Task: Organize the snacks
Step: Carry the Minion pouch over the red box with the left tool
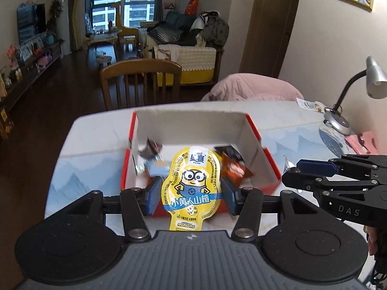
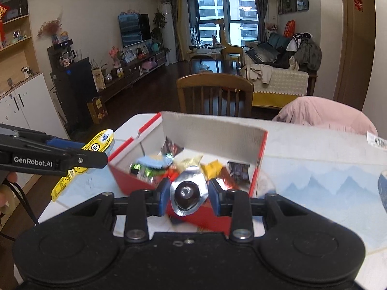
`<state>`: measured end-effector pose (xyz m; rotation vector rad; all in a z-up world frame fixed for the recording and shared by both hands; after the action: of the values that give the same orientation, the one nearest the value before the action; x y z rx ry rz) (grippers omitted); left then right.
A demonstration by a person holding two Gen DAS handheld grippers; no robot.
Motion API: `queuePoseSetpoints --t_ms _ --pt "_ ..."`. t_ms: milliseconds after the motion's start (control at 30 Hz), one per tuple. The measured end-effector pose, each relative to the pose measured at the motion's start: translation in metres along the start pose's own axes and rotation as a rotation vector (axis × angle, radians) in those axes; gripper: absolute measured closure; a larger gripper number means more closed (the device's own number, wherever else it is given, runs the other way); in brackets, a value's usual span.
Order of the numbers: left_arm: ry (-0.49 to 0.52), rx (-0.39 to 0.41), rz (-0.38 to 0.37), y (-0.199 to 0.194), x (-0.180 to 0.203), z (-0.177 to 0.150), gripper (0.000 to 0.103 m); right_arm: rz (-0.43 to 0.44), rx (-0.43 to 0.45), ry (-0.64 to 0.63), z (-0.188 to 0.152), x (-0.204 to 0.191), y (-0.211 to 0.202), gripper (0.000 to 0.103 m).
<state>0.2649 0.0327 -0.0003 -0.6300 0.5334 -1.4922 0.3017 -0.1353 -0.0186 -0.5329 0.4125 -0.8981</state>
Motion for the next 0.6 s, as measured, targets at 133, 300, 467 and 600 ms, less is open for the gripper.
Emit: queuePoseSetpoints --t_ms 133,300,467,600 --pt "0.006 -0.018 0.024 0.021 -0.003 0.021 0.051 -0.010 -0.010 -0.011 0.014 0.006 0.021 0.070" --pt "-0.003 -0.061 0.073 0.052 -0.014 0.041 0.051 -0.019 -0.051 -0.003 0.021 0.017 0.049 0.070" --pt "-0.012 -0.135 0.085 0.089 -0.021 0.055 0.051 -0.014 -0.110 0.014 0.020 0.029 0.081 0.070" --pt "-0.005 -0.192 0.111 0.116 -0.023 0.056 0.051 -0.011 -0.153 0.019 0.020 0.036 0.104 0.070"
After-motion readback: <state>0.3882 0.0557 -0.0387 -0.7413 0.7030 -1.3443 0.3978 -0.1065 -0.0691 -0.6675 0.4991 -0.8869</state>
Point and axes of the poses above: each gripper's, at about its wrist camera, not at the fingertips, and y roughly the way its jaws point, x to its right, z to its top, the point moved 2 cm from there along y, roughly the way its jaws point, and after that the axes turned 3 degrees about z, right-handed, at the moved point
